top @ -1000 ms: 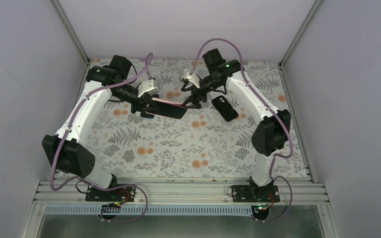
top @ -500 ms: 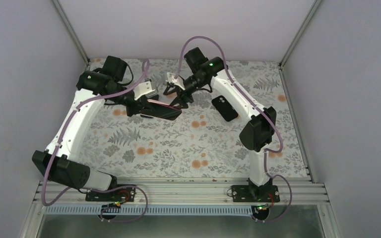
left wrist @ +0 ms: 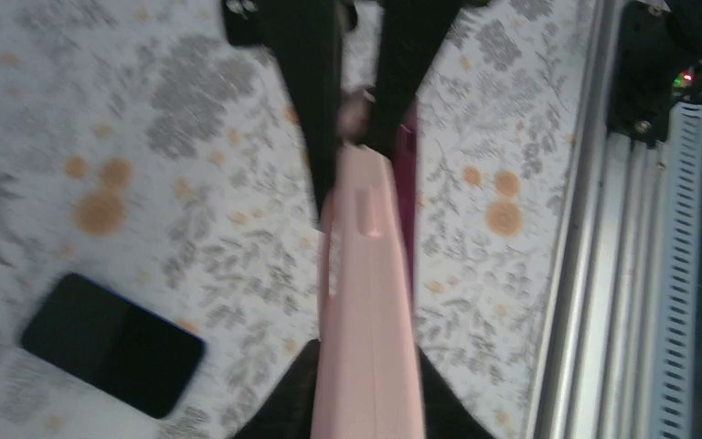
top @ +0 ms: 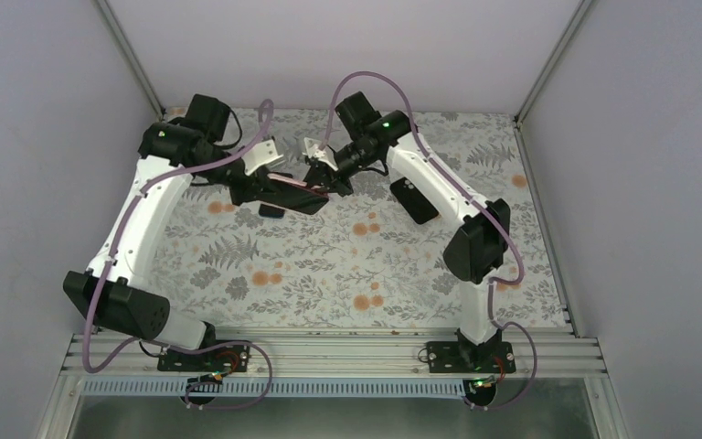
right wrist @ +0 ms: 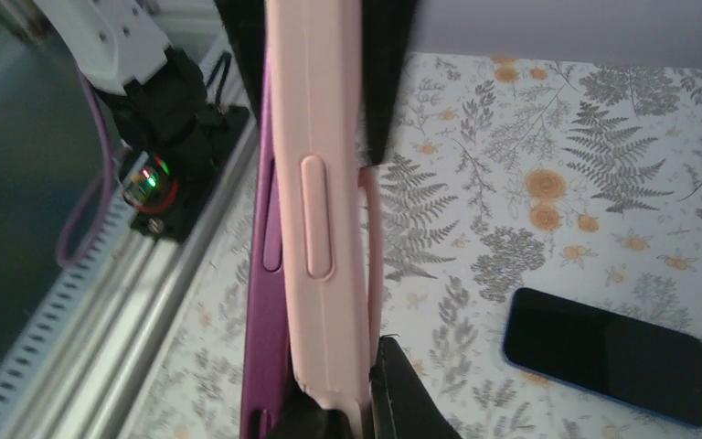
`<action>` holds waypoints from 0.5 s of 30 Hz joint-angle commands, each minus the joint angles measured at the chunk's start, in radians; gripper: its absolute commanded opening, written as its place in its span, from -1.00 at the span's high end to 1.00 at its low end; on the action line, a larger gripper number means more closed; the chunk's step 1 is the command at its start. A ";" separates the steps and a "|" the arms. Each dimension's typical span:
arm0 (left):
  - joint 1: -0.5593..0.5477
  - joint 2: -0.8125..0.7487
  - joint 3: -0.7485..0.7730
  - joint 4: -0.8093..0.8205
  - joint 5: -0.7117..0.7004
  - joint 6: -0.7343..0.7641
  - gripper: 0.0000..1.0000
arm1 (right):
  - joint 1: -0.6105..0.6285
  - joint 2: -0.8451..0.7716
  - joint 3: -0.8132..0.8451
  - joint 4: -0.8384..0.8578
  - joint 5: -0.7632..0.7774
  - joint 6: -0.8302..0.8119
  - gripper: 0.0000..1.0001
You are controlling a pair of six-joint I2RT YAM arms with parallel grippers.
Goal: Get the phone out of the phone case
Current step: Remove the phone case from the phone.
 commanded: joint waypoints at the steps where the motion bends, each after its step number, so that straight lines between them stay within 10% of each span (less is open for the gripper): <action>1: 0.028 0.019 0.193 0.352 0.011 -0.040 0.33 | 0.075 -0.097 -0.078 -0.003 -0.224 0.155 0.93; 6: 0.033 -0.095 0.156 0.311 -0.120 -0.013 -0.89 | -0.081 -0.147 -0.179 0.298 -0.081 0.487 0.93; 15: 0.023 -0.387 -0.210 0.890 -0.508 -0.185 -1.00 | -0.193 -0.137 -0.142 0.537 0.391 0.971 0.93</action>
